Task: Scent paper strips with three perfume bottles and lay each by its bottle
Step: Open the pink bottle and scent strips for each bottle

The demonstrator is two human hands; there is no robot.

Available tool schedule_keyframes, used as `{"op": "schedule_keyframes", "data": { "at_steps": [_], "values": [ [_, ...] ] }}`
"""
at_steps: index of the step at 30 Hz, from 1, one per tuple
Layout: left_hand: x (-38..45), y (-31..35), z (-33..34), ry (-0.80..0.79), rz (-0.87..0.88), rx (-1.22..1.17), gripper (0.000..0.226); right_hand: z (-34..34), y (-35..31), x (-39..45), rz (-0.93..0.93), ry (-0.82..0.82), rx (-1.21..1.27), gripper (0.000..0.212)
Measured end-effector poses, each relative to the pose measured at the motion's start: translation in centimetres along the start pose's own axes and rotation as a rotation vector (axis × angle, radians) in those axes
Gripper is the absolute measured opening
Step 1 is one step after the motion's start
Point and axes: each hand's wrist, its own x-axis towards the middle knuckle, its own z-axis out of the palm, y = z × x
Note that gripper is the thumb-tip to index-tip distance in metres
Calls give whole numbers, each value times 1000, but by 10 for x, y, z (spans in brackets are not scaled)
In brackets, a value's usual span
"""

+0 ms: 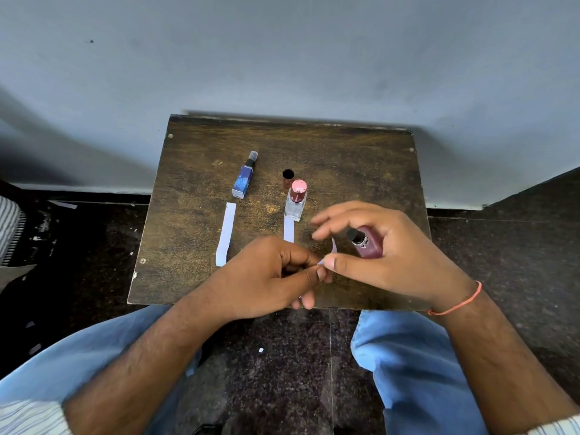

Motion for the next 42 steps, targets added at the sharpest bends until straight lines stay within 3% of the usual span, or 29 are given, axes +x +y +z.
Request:
{"op": "schedule_keyframes", "data": {
  "at_steps": [6, 11, 15, 23, 27, 31, 35, 42],
  "values": [
    [2, 2, 0, 74, 8, 59, 18, -6, 3, -2, 20, -26, -177, 14],
    [6, 1, 2, 183, -37, 73, 25, -17, 7, -8, 82, 57, -127, 14],
    [12, 7, 7, 198, -102, -178, 13, -28, 10, -14, 177, 103, -46, 11],
    [25, 23, 29, 240, -118, -546, 21, -35, 17, -21, 329, 128, -34, 17],
    [34, 26, 40, 250, -107, -589, 30, -39, 19, -24, 369, 124, 23, 17],
    [44, 28, 50, 316, -84, -631, 25, -40, 21, -27, 421, 118, 84, 13],
    [51, 35, 60, 280, -49, -607, 14, -41, 22, -26, 446, 183, 182, 13],
    [64, 40, 65, 380, -112, -636, 16, -41, 19, -30, 454, 114, 166, 12]
  ]
}}
